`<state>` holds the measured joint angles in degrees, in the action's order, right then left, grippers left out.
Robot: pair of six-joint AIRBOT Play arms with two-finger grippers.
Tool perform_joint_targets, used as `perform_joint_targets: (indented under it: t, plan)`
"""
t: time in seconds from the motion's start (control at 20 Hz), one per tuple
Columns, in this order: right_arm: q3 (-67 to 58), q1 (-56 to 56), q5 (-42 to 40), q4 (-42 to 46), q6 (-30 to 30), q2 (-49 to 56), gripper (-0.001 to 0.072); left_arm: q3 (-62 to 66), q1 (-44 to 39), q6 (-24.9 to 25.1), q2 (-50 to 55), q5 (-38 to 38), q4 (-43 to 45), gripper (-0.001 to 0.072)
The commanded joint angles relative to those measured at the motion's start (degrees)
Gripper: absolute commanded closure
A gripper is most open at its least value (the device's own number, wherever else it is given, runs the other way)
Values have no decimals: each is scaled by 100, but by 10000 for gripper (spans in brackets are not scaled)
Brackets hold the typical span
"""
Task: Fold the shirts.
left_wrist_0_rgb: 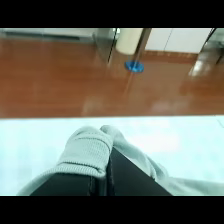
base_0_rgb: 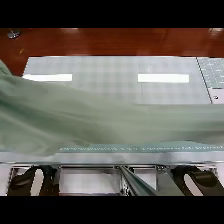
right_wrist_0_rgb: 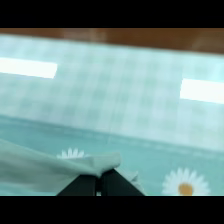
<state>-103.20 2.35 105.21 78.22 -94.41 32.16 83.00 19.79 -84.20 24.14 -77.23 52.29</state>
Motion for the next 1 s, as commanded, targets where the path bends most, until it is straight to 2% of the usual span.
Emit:
perform_joint_targets:
  t: [0.0,0.1,0.2,0.25,0.35,0.4,0.45,0.55,0.6,0.75,0.85,0.95]
  plan:
    - [1762,-4,-323,-315,-111,-352,692,-1154,-146,350,-42,-133,26,675]
    - [2889,-4,-918,-570,-111,-448,692,-2109,-225,358,26,4,20,675]
    - [3936,-4,-1528,-409,-37,-439,692,-2986,-278,358,157,319,20,675]
    - [4483,-4,-2144,-33,-46,-402,692,-3357,-280,367,254,629,20,674]
    - [5327,-7,-3274,831,-597,-105,692,-3995,-282,407,562,1593,-125,674]
    - [5567,-20,-3659,999,-743,212,692,-4179,-297,409,811,1943,-352,674]
    - [5635,-83,-3921,964,-748,601,692,-4218,-358,413,1088,2146,-555,674]
    - [5534,-262,-4367,695,-566,1342,692,-4138,-654,929,1685,2662,-1246,674]
    - [5392,-396,-4470,555,-490,1716,692,-4044,-826,1029,1963,2968,-1443,674]
    - [4852,-833,-4566,-146,-136,2653,691,-3609,-1303,1025,2885,3829,-1482,675]
    - [4503,-1021,-4568,-887,387,3167,691,-3318,-1451,1003,3615,3945,-1484,674]
    - [4223,-1051,-4629,-1233,540,3600,691,-3145,-1539,1001,4205,3906,-1486,674]
